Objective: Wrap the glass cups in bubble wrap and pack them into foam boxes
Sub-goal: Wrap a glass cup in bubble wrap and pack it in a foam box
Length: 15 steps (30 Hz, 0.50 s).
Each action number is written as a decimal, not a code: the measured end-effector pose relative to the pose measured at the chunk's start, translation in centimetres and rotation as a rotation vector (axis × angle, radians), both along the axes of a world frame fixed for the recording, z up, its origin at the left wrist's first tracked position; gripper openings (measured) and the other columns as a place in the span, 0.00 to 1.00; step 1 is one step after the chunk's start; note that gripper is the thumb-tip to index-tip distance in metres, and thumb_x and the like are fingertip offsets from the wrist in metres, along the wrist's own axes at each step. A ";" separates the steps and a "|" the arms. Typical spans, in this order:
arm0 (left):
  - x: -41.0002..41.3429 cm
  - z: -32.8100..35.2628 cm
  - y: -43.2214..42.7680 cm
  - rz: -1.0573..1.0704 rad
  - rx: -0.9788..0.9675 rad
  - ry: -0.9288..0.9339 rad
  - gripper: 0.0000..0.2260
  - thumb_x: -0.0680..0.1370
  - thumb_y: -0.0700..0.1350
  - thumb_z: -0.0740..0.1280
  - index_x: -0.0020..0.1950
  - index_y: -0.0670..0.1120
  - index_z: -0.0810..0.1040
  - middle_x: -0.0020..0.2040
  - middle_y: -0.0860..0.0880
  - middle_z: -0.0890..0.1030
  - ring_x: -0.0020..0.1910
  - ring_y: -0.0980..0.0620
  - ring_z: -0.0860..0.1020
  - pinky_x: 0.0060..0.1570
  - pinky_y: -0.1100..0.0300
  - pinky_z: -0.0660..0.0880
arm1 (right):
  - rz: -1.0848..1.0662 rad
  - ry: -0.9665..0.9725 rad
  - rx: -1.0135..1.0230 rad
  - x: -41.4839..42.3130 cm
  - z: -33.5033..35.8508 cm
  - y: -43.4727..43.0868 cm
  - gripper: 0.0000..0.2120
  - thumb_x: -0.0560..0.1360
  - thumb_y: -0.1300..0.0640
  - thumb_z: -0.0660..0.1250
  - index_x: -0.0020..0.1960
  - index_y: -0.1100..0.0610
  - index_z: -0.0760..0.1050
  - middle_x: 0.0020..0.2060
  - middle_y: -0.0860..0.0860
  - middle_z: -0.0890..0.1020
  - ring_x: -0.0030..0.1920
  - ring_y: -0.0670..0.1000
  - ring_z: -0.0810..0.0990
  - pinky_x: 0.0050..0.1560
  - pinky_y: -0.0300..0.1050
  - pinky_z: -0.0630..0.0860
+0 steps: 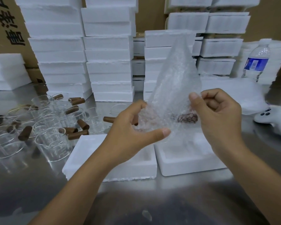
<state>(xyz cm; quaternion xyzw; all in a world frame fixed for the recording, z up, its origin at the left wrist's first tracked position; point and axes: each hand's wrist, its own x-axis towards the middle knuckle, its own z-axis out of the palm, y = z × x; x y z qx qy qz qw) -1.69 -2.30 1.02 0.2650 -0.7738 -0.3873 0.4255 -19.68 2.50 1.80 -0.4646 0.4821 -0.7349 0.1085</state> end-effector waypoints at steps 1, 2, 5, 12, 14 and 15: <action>-0.1 0.0 0.1 -0.002 -0.018 -0.020 0.19 0.63 0.59 0.74 0.52 0.58 0.76 0.49 0.60 0.82 0.50 0.59 0.80 0.52 0.53 0.79 | -0.005 0.014 0.002 -0.1 0.1 0.1 0.07 0.72 0.55 0.71 0.39 0.54 0.74 0.30 0.46 0.80 0.33 0.44 0.79 0.39 0.34 0.76; -0.2 0.0 0.2 -0.005 -0.043 -0.039 0.19 0.64 0.59 0.73 0.53 0.58 0.76 0.50 0.60 0.81 0.51 0.59 0.80 0.52 0.56 0.78 | -0.007 0.025 0.003 0.0 0.2 0.2 0.06 0.72 0.55 0.72 0.39 0.53 0.75 0.32 0.47 0.81 0.35 0.45 0.79 0.41 0.36 0.77; -0.5 0.0 0.6 -0.018 -0.100 -0.077 0.21 0.65 0.58 0.73 0.56 0.57 0.76 0.52 0.59 0.80 0.52 0.60 0.79 0.52 0.63 0.76 | 0.003 0.073 -0.005 0.2 0.3 0.4 0.05 0.70 0.55 0.73 0.38 0.50 0.77 0.33 0.45 0.81 0.37 0.45 0.80 0.44 0.37 0.78; -1.1 -0.2 0.7 0.011 -0.140 -0.066 0.20 0.66 0.54 0.74 0.57 0.57 0.75 0.53 0.58 0.79 0.52 0.59 0.77 0.51 0.64 0.74 | 0.176 0.338 0.083 0.8 0.1 0.6 0.08 0.75 0.61 0.68 0.43 0.49 0.81 0.39 0.44 0.84 0.43 0.42 0.81 0.43 0.36 0.77; -1.1 -0.2 0.7 0.021 -0.131 -0.039 0.19 0.66 0.56 0.74 0.55 0.57 0.75 0.51 0.57 0.79 0.51 0.59 0.78 0.49 0.63 0.75 | 0.218 0.452 0.121 0.9 0.1 0.6 0.09 0.77 0.61 0.64 0.47 0.50 0.81 0.47 0.46 0.81 0.49 0.43 0.79 0.46 0.34 0.75; -1.0 -0.3 0.6 0.029 -0.127 -0.024 0.20 0.65 0.57 0.73 0.54 0.57 0.73 0.51 0.58 0.79 0.50 0.59 0.78 0.48 0.63 0.76 | 0.241 0.469 0.140 1.0 0.1 0.7 0.10 0.78 0.60 0.63 0.47 0.48 0.80 0.49 0.46 0.79 0.50 0.42 0.78 0.47 0.33 0.74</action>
